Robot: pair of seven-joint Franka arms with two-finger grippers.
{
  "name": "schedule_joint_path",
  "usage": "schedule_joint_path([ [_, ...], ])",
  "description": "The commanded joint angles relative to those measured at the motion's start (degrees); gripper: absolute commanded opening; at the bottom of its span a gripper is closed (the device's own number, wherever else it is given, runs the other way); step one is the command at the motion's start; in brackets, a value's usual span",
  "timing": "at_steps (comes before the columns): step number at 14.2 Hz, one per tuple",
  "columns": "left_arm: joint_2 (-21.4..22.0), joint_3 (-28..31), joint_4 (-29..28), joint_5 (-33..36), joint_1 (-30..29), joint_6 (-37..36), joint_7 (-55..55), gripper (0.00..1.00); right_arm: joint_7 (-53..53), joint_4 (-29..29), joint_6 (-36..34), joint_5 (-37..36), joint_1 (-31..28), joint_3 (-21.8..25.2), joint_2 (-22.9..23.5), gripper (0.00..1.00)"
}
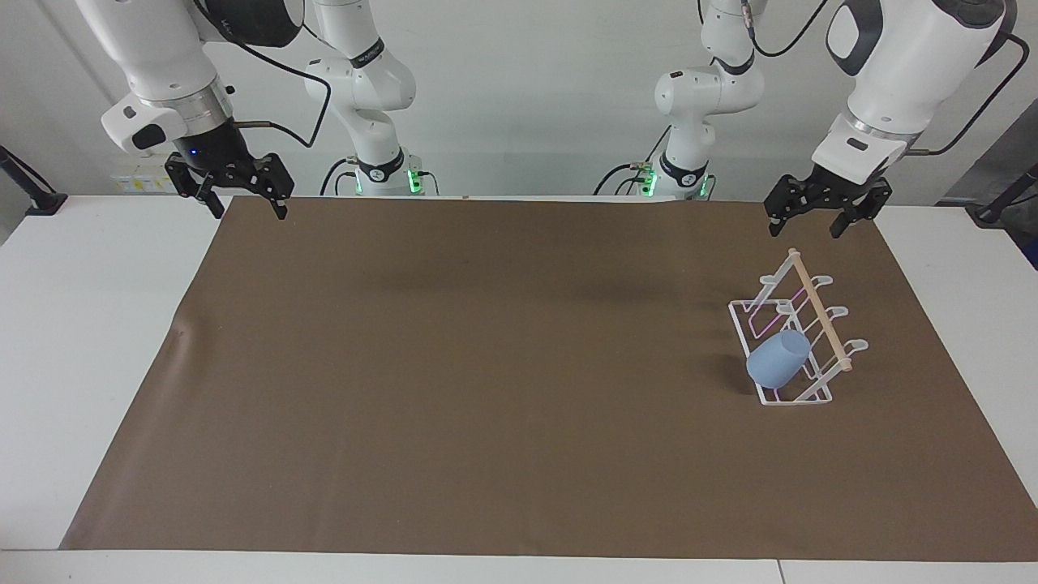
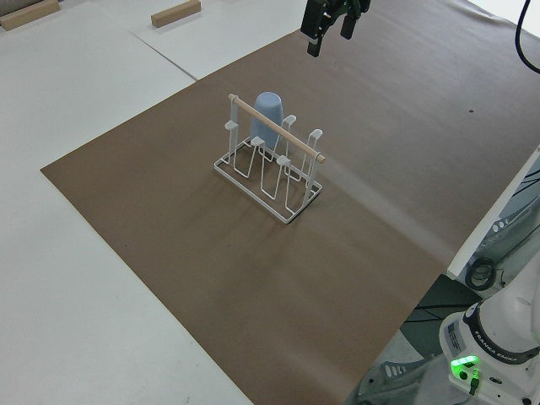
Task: Hang cup on cup holder
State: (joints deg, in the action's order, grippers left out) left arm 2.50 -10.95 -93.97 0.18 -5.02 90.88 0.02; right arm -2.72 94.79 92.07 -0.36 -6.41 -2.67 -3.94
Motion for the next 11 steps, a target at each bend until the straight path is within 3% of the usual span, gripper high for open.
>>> schedule_joint_path([
  [1,0.49,0.14,0.73,-1.06,-0.78,-2.46,0.95,1.00,0.70,1.36,0.22,-0.43,-0.71,-0.67,-1.25,1.00],
  [11,1.45,0.40,0.81,-1.14,-0.61,-1.76,1.30,1.00,0.70,1.36,0.22,-0.43,-0.71,-0.67,-1.25,1.00],
])
